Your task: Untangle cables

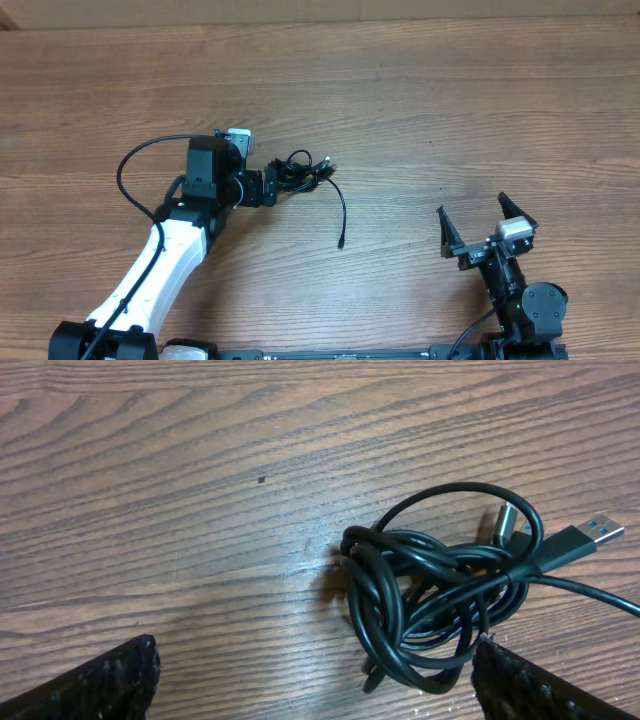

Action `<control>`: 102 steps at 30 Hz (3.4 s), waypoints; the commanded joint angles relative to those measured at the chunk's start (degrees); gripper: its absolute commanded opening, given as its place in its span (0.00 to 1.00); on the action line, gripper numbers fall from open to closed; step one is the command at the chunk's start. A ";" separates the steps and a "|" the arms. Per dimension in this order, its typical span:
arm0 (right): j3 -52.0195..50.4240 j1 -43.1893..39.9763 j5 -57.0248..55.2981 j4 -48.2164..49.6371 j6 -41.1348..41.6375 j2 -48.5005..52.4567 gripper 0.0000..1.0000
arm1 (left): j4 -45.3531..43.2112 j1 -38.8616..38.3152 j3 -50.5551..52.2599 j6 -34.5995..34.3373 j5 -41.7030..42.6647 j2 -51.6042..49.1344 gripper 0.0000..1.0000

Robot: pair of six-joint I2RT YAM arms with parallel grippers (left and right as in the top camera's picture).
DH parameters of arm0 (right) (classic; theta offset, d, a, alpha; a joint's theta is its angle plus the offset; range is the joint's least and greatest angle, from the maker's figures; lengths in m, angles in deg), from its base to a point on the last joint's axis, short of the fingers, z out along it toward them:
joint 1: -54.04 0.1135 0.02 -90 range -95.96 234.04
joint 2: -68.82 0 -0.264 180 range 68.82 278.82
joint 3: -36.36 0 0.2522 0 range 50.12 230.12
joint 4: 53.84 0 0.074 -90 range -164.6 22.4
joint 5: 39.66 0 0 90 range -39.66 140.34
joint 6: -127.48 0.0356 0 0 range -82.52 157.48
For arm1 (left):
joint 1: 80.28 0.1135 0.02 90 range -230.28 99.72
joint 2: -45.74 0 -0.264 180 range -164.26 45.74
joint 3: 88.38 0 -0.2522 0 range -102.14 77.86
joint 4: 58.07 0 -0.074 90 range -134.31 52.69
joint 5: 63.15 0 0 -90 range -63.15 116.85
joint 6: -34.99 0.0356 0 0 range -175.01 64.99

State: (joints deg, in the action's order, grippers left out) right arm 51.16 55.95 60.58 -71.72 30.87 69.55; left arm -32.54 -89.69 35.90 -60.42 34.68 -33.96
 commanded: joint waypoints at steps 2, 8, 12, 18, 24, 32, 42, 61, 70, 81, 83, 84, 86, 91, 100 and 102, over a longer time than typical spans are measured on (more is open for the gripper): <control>-0.57 -0.17 -0.28 0.17 0.33 -0.50 1.00 | 0.57 -0.26 -1.40 -1.05 -0.83 -1.11 0.99; -0.57 -0.15 -0.28 0.15 0.33 -0.50 1.00 | 0.50 -0.26 -1.40 -1.31 -0.79 -3.63 0.97; -0.57 -0.15 -0.28 0.15 0.33 -0.50 1.00 | -2.43 -0.44 -1.40 -5.07 -0.33 -6.38 0.97; -0.57 -0.15 -0.28 0.17 0.33 -0.50 1.00 | -6.45 -0.44 -1.40 -8.00 -0.31 -7.19 0.94; -0.57 -0.15 -0.28 0.15 0.33 -0.50 1.00 | -7.41 -0.44 -1.40 -7.91 -0.33 -7.19 0.94; -0.57 -0.15 -0.28 0.17 0.33 -0.50 1.00 | -5.81 -0.48 -1.40 -7.93 1.38 -7.19 0.88; -0.57 -0.15 -0.28 0.15 0.33 -0.50 1.00 | -5.75 -0.59 -1.40 -6.62 1.20 -7.19 0.87; -0.57 -0.17 -0.28 0.17 0.33 -0.50 1.00 | -9.55 -5.01 -1.40 -6.62 -0.50 -7.48 0.84; -0.57 -0.17 -0.28 0.15 0.33 -0.50 1.00 | -13.40 -5.40 -1.40 -7.96 -1.62 -10.91 0.84; -0.57 -0.17 -0.28 0.15 0.33 -0.50 1.00 | -10.03 -5.40 -1.40 -8.35 -1.86 -10.95 0.77; -0.57 -0.15 -0.28 0.15 0.33 -0.50 1.00 | -9.40 -5.40 -1.40 -8.33 -2.16 -10.95 0.75; -0.57 -0.15 -0.28 0.15 0.33 -0.50 1.00 | -8.98 -5.40 -1.40 -8.31 -2.60 -10.95 0.71; -0.57 -0.17 -0.28 0.15 0.33 -0.50 1.00 | -8.55 -5.40 -1.40 -8.33 -3.89 -10.95 0.58; -0.57 -0.15 -0.28 0.17 0.33 -0.50 1.00 | -9.49 -5.49 -1.40 -8.33 -3.76 -10.95 0.54; -0.57 -0.15 -0.28 0.15 0.33 -0.50 1.00 | -9.42 -5.57 -1.40 -8.17 -3.74 -10.95 0.14; -0.57 -0.17 -0.28 0.15 0.33 -0.50 1.00 | -9.53 -5.57 -1.40 -8.39 -3.45 -10.95 0.13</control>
State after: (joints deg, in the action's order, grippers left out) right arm 51.16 55.95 60.60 -71.72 30.89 69.55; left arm -41.78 -94.93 35.60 -68.58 31.49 -44.45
